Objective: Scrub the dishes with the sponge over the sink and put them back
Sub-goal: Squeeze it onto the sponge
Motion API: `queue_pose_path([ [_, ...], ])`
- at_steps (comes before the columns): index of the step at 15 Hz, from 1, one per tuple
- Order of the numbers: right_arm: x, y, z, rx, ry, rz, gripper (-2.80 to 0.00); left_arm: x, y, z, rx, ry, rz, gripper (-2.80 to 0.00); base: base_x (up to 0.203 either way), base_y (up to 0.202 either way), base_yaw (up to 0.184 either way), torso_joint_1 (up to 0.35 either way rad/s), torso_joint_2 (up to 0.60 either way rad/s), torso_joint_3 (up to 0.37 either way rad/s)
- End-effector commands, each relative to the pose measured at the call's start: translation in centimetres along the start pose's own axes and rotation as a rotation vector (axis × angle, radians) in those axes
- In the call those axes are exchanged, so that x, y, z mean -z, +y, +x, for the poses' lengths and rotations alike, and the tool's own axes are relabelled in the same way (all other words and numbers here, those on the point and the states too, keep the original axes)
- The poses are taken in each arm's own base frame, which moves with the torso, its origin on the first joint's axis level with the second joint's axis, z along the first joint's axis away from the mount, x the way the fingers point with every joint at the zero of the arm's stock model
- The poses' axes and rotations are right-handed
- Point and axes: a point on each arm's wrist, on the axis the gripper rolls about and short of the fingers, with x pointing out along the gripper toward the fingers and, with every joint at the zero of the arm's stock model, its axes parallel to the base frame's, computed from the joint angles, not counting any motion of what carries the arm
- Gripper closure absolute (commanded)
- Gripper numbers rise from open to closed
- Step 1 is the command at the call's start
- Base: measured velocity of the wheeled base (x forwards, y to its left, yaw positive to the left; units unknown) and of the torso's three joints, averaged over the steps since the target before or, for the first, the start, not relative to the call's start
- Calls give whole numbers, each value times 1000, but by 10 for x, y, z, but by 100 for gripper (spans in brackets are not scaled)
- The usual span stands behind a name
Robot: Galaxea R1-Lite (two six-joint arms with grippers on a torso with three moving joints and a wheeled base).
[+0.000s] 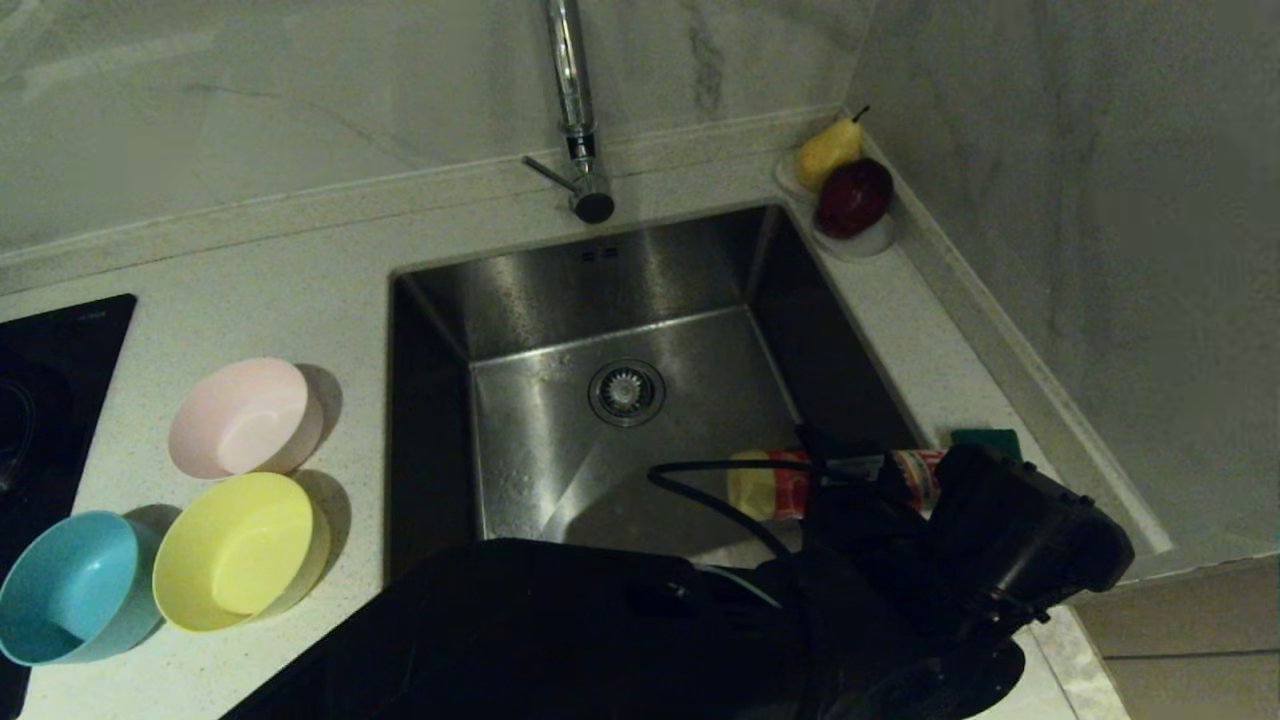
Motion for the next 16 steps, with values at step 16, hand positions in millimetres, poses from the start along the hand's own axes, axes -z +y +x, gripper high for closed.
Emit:
queue_pose_path([
  [16,0,0,0,-1,-1,0,0,-7,-7,4,-47,35,-82,0,0,0,0,0,0,0],
])
